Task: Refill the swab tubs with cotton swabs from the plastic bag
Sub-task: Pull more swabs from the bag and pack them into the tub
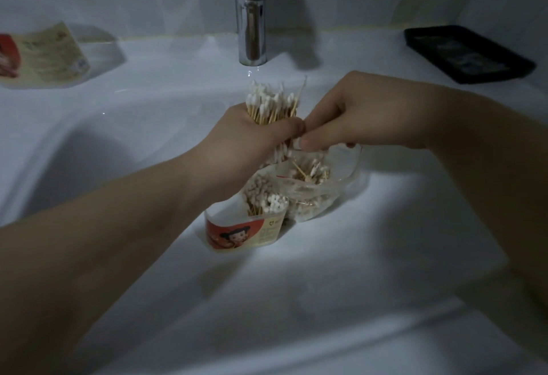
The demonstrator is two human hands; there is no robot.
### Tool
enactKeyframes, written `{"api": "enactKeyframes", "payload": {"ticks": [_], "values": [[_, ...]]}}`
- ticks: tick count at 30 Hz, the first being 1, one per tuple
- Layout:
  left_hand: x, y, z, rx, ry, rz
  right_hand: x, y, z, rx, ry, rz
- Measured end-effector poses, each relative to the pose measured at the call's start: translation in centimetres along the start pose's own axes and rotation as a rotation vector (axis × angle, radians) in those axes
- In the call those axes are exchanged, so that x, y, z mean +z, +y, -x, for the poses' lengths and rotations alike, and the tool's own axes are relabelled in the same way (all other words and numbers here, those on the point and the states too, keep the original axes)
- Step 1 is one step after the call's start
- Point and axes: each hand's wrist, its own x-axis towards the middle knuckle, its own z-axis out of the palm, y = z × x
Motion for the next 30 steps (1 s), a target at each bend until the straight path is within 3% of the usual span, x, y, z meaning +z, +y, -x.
{"api": "enactKeyframes", "payload": {"ticks": [4, 13, 18, 23, 30], "values": [[0.4, 0.3, 0.1, -0.022, 0.031, 0.11, 1.1, -0.5, -0.1, 0.003, -0.068, 0.135], [0.6, 0.5, 0.1, -0.058, -0.005, 0.125, 1.0, 0.1, -0.3, 0.009, -0.018, 0.351], [0.0, 0.0, -0.8, -0.07, 0.245, 0.011, 0.4, 0.8, -0.6, 0.039, 0.121, 0.246], [0.3, 0.2, -0.5, -0.055, 0.168, 0.075, 0.5, 0.5, -0.8, 0.024, 0.225, -0.133], [0.6, 0.3, 0.0, -0.078, 0.002, 0.118, 1.0, 0.6, -0.9, -0.031, 0.191, -0.162]]}}
